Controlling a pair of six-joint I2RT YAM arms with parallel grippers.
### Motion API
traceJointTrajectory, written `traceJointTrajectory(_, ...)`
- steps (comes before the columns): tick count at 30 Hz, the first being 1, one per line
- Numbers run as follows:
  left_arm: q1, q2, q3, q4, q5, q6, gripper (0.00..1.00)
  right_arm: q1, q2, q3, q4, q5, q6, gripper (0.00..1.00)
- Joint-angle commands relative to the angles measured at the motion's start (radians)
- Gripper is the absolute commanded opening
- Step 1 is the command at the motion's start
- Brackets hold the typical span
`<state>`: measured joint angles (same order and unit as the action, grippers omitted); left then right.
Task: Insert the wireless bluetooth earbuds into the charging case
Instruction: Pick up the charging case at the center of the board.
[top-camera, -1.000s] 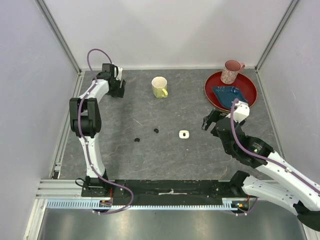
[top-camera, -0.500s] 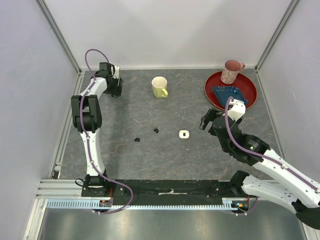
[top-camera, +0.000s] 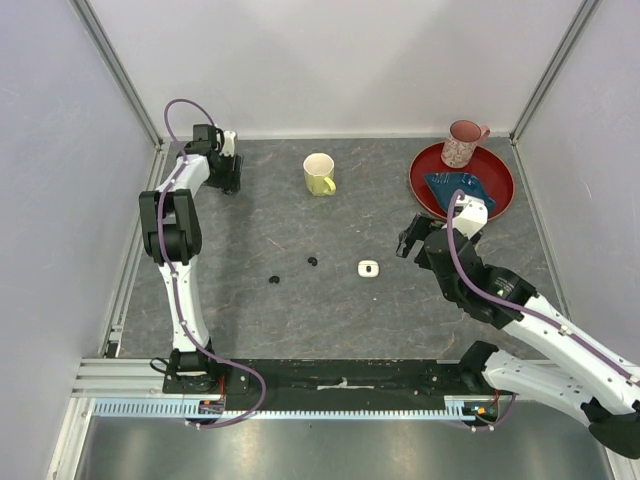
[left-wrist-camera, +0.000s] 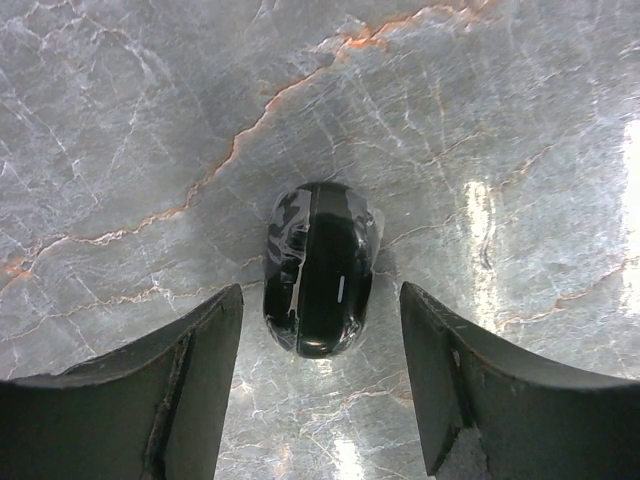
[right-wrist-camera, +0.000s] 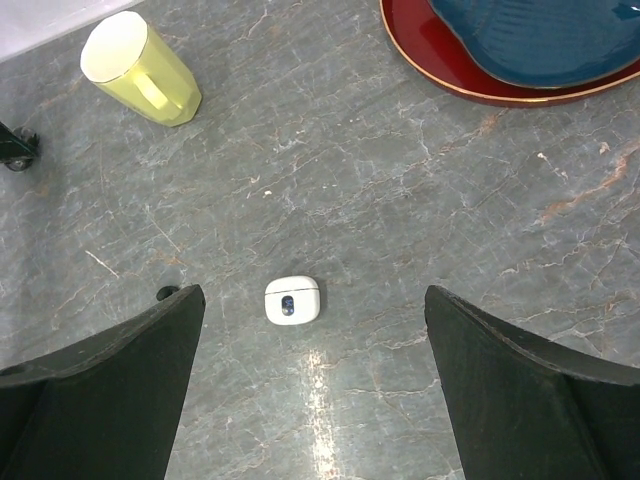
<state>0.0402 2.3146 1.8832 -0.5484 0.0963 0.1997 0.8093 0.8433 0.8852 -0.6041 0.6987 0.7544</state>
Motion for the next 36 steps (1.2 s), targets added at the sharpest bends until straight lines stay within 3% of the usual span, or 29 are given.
traceJointTrajectory(1,0.009,0.025,0.056,-0.005,0.051,-0.009,0.69,-0.01,-0.013,0.028,0.026,-0.013,-0.007,0.98)
traceJointTrajectory(16,0.009,0.058,0.096,-0.056,0.034,-0.008,0.65,-0.022,-0.009,0.034,0.029,-0.031,-0.012,0.98)
traceJointTrajectory(18,0.009,0.06,0.099,-0.061,0.036,-0.006,0.58,-0.024,-0.006,0.034,0.029,-0.036,-0.012,0.98)
traceJointTrajectory(19,0.009,0.058,0.097,-0.059,0.034,-0.008,0.46,-0.024,-0.006,0.035,0.029,-0.034,-0.013,0.98)
traceJointTrajectory(22,0.009,0.052,0.093,-0.058,0.042,-0.019,0.31,-0.025,-0.003,0.037,0.032,-0.041,-0.015,0.98)
traceJointTrajectory(23,0.009,0.049,0.09,-0.058,0.045,-0.02,0.19,-0.027,-0.004,0.037,0.032,-0.042,-0.013,0.98)
traceJointTrajectory(25,0.006,0.036,0.088,-0.059,0.048,-0.04,0.1,-0.03,-0.001,0.04,0.032,-0.047,-0.015,0.98)
traceJointTrajectory(32,0.007,-0.208,-0.054,0.04,0.184,-0.068,0.09,-0.036,-0.001,0.046,0.035,-0.059,-0.009,0.98)
traceJointTrajectory(36,0.007,-0.374,-0.113,0.102,0.377,-0.104,0.02,-0.038,-0.006,0.054,0.036,-0.09,0.002,0.98)
